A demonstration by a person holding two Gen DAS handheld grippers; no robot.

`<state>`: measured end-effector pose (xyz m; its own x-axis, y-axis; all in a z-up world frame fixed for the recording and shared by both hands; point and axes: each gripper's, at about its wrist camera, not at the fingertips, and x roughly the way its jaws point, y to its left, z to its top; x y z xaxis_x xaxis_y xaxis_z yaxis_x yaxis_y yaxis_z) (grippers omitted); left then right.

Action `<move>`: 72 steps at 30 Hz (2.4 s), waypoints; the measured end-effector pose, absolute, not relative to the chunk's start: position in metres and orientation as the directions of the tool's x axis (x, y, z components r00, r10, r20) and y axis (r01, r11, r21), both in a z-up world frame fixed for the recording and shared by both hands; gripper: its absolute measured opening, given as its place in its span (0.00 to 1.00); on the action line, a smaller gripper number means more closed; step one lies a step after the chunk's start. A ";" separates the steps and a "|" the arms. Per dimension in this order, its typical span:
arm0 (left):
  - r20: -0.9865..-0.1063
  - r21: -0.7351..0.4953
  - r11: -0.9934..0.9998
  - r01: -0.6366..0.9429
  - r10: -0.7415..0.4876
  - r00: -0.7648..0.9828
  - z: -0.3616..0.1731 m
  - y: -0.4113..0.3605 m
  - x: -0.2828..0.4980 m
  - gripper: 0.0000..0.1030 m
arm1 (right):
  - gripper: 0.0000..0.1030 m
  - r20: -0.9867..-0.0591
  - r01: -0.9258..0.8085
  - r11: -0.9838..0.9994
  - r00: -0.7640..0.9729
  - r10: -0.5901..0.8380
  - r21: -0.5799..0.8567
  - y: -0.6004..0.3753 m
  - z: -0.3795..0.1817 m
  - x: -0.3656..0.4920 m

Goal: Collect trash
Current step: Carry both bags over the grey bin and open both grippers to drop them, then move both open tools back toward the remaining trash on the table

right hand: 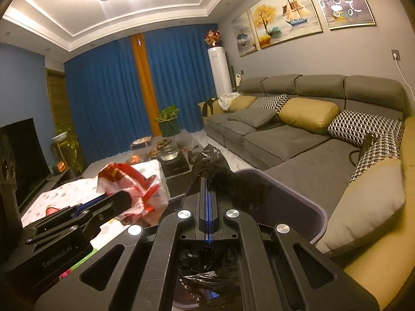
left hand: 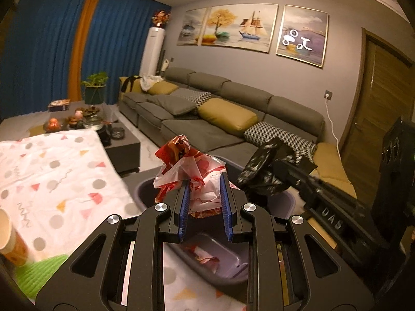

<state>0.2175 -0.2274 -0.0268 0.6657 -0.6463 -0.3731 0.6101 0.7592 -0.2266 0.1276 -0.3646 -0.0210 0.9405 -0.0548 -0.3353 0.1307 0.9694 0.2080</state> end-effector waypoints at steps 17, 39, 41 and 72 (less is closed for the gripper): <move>-0.416 -0.294 0.713 0.637 -0.695 0.587 -0.061 -0.249 0.243 0.22 | 0.01 -0.398 0.156 0.962 0.916 -0.056 0.223 -0.369 -0.038 0.142; -0.477 -0.314 0.723 0.616 -0.681 0.556 -0.078 -0.243 0.245 0.51 | 0.01 -0.417 0.175 0.958 0.907 -0.066 0.229 -0.371 -0.037 0.146; -0.468 -0.325 0.723 0.610 -0.683 0.561 -0.078 -0.239 0.244 0.56 | 0.01 -0.417 0.179 0.956 0.906 -0.068 0.233 -0.372 -0.037 0.146; -0.450 -0.168 0.965 0.203 -0.258 0.855 -0.055 -0.064 0.126 0.93 | 0.77 -0.350 0.114 0.978 0.936 -0.045 0.178 -0.274 -0.030 0.064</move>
<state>0.1262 -0.0642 -0.0551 0.8551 -0.2582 -0.4497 0.2027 0.9646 -0.1685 0.0637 -0.2740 -0.0304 0.9357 -0.0450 -0.3499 0.1135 0.9775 0.1777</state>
